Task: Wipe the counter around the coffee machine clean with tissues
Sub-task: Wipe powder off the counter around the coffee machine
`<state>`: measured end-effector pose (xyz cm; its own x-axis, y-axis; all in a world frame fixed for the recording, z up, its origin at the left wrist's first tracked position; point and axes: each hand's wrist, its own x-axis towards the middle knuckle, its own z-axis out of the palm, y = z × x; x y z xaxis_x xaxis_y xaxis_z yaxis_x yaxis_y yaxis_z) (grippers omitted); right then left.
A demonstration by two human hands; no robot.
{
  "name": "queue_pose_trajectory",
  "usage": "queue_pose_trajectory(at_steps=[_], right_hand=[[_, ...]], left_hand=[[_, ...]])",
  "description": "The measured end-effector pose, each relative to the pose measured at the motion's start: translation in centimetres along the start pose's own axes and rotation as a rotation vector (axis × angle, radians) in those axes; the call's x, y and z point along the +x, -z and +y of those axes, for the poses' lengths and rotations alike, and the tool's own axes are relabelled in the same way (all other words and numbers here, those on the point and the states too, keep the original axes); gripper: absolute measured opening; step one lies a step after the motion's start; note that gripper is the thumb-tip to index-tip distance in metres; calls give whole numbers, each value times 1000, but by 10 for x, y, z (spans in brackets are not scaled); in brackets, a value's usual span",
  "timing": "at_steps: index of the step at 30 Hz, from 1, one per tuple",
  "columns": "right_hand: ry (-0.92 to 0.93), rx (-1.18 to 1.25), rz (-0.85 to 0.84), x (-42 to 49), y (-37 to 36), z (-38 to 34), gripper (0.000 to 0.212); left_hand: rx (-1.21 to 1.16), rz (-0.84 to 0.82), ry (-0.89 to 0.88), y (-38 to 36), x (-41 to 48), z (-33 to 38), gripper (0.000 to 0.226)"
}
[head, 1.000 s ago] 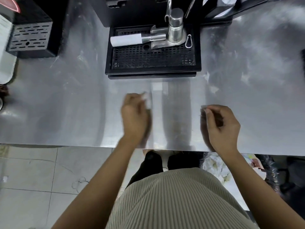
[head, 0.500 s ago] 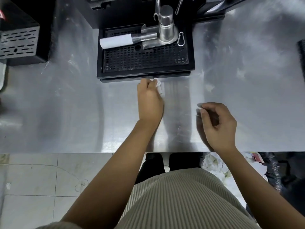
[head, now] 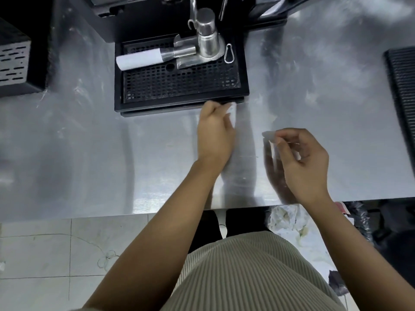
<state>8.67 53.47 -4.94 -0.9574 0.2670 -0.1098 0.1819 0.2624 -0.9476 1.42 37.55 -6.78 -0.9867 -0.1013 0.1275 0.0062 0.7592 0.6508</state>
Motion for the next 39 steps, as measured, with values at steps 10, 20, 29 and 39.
queue_pose_trajectory(at_steps=[10, 20, 29, 39], right_hand=[[-15, 66, 117, 5, 19, 3, 24], [-147, 40, 170, 11, 32, 7, 19], [-64, -45, 198, 9, 35, 13, 65], [4, -36, 239, 6, 39, 12, 64]], left_hand=[[-112, -342, -133, -10, 13, 25, 22], [57, -146, -165, 0, -55, 8, 27], [-26, -87, -27, 40, -58, -11, 28], [-29, -307, -232, -19, -77, 38, 29]])
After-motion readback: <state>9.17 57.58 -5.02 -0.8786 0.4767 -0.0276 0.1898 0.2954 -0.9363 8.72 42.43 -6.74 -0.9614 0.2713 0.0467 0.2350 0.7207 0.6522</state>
